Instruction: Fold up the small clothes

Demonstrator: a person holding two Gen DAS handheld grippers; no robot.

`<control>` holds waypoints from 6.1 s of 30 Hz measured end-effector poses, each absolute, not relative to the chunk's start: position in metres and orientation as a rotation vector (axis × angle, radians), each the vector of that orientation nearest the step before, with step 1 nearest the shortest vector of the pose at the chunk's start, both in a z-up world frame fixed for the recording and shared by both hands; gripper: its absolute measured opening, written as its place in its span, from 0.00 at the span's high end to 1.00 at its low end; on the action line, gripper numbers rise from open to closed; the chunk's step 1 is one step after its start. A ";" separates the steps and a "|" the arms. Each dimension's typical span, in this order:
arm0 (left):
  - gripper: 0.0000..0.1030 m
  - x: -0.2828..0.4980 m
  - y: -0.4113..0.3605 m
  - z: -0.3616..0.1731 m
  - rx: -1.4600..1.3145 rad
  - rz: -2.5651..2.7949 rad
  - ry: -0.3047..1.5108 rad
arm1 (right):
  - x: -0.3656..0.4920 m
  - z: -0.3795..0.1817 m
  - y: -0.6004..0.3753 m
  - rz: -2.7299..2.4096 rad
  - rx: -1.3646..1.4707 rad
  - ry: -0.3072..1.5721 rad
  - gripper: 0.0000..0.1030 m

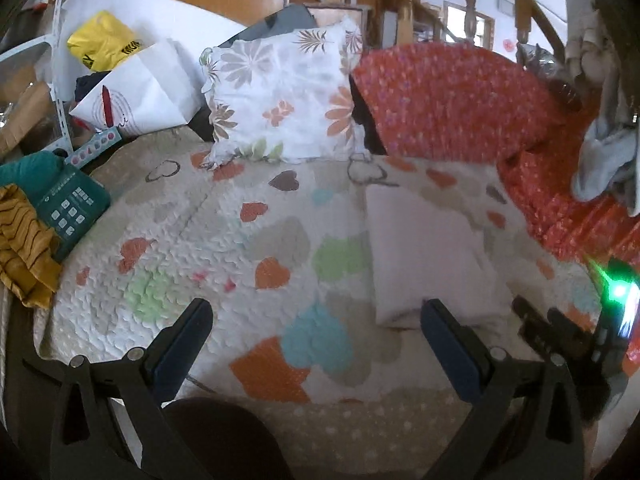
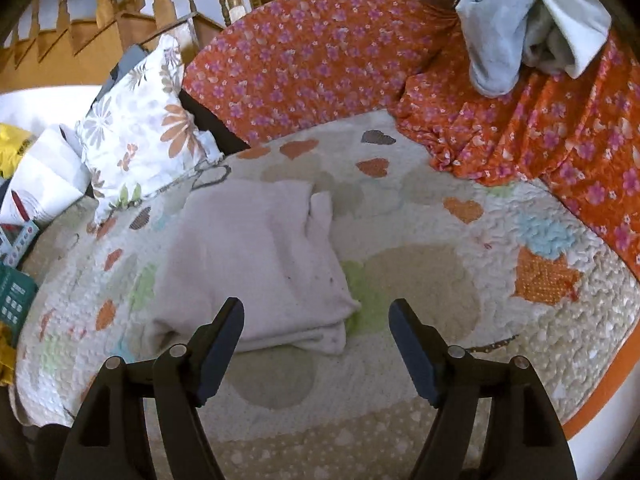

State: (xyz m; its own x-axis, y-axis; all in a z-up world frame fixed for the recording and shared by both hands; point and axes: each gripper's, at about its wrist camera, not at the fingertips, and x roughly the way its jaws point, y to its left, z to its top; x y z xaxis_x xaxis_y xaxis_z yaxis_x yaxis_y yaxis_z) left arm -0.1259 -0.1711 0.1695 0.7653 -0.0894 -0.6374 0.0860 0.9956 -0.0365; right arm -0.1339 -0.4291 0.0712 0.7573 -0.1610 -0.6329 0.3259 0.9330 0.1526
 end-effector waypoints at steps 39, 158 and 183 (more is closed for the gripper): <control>0.00 -0.053 -0.136 0.090 -0.095 -0.137 0.974 | -0.096 0.043 -0.339 -0.293 0.052 0.790 0.23; 0.00 -0.051 -0.161 0.055 0.017 -0.090 1.133 | 0.066 0.054 -0.483 -0.237 0.374 0.885 0.70; 0.00 -0.043 -0.157 0.057 -0.033 -0.099 1.112 | 0.074 0.074 -0.488 -0.124 0.466 0.858 0.57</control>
State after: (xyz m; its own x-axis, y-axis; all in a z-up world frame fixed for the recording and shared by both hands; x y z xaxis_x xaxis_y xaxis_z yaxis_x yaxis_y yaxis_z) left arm -0.0425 -0.1566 0.0566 0.4388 -0.0964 -0.8934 0.0630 0.9951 -0.0764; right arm 0.0740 -0.4885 0.0741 0.6537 0.0792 -0.7526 0.2891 0.8929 0.3452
